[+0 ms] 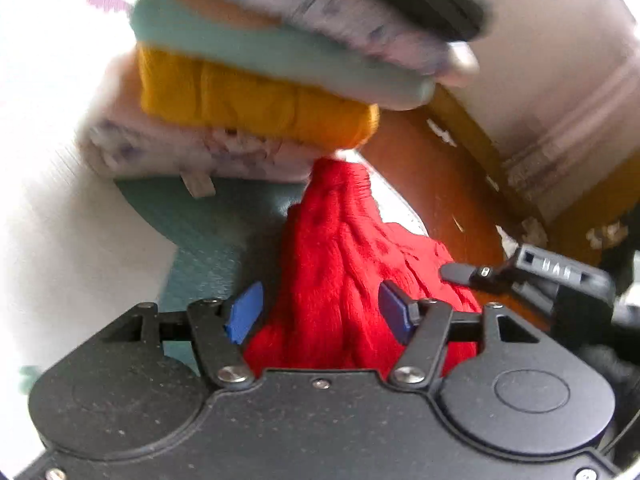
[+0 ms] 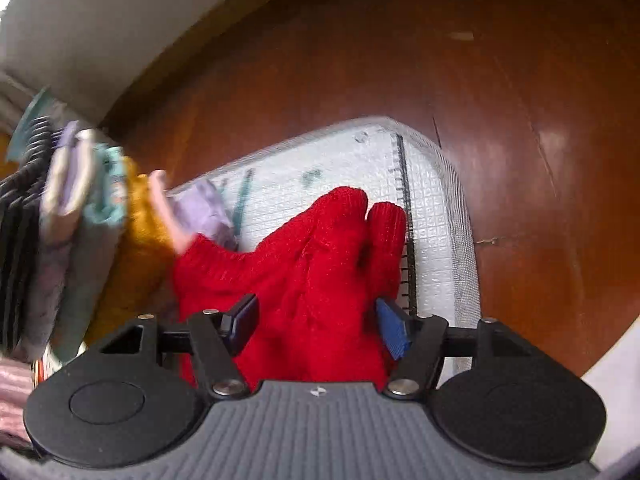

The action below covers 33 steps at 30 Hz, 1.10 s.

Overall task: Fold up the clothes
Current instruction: 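Carry the sweater with both tools onto the stack of folded clothes, then open both tools and release the sweater beside the clothes stack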

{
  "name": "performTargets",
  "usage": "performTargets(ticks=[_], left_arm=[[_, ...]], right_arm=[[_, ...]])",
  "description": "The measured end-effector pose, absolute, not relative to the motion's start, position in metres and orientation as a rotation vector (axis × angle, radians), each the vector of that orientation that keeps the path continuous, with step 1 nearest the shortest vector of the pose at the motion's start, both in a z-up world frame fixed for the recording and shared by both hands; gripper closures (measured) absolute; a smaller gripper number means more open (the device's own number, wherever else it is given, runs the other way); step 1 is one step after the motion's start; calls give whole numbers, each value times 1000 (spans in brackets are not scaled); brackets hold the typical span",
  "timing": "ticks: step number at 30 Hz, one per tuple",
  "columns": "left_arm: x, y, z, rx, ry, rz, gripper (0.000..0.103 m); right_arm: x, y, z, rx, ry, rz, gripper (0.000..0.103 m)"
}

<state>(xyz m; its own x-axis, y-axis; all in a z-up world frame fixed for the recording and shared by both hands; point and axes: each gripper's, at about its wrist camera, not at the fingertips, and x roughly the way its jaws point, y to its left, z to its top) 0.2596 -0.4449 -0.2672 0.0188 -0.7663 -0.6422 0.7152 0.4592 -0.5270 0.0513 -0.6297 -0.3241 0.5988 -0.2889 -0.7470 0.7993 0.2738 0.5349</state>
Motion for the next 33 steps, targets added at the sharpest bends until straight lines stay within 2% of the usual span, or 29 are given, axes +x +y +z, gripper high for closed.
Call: performTargets(ticks=[2,4,6,10,12,15,17,23,27,33], left_arm=[[254,-428,-265,-83,1032,-1134,40],[251,-415,-270,-205,1095,-1100,40],[253,-417,-286,-379,1200,-1046,39],[248,-433,-321,-564,1363,-970,39],[245,-449,-330,-590,1379,-964,39],[248,-483,-326,-471,1300,-952,43],[255,-499,-317,-390,1197,-953,51],[269,-490,-303,-306,1176,-905,49],[259,-430,-274,-260,1147,-896,48],[236,-307,-182,-50,1096,-844,46]], right_arm=[[50,-619,-322,1015,582,-775,34],[49,-607,-319,978,587,-761,25],[49,-599,-319,946,608,-758,22],[54,-596,-331,926,635,-764,24],[50,-595,-331,897,654,-766,26],[54,-603,-331,907,632,-795,30],[66,-614,-339,925,604,-819,31],[103,-624,-338,947,594,-811,31],[86,-615,-326,968,614,-816,31],[47,-540,-292,909,577,-730,22]])
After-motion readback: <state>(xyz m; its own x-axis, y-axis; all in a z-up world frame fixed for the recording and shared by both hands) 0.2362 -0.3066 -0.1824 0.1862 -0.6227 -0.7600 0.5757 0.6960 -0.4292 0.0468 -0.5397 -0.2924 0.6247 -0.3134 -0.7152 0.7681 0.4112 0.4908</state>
